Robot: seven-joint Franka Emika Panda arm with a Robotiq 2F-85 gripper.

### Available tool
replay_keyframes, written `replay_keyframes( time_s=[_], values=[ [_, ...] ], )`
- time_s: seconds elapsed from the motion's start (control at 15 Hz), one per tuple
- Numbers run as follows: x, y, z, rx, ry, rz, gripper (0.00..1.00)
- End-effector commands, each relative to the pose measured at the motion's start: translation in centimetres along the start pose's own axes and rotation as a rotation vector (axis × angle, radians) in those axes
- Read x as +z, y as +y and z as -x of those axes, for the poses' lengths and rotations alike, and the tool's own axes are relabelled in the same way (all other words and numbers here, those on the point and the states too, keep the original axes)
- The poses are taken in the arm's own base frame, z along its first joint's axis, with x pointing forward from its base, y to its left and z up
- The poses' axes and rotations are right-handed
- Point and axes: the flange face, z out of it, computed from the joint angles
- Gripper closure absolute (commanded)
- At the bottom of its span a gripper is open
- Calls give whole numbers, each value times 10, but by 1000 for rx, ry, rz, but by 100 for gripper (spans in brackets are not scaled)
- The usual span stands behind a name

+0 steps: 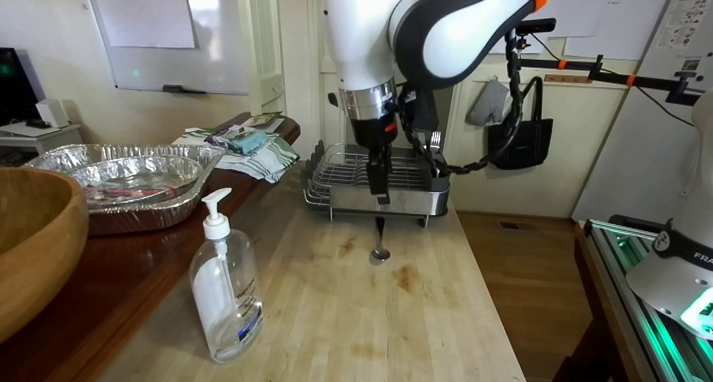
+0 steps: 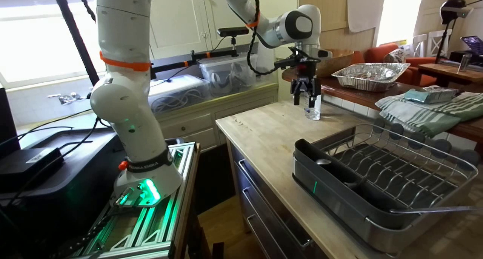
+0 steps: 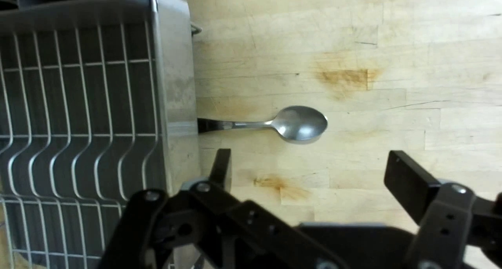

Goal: Put the spoon on the top of the drawer

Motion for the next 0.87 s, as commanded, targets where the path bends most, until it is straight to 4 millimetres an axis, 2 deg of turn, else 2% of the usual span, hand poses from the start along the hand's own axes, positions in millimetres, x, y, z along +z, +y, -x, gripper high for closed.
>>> replay_keyframes(
  time_s=[0.0, 0.33, 0.67, 0.73, 0.8],
  values=[
    [-21, 30, 29, 67, -52, -80, 0],
    [-39, 65, 51, 89, -59, -149, 0],
    [-45, 94, 68, 67, 4, -205, 0],
    [-47, 87, 52, 80, -25, -166, 0],
    [-48, 92, 56, 77, -20, -174, 0]
  ],
)
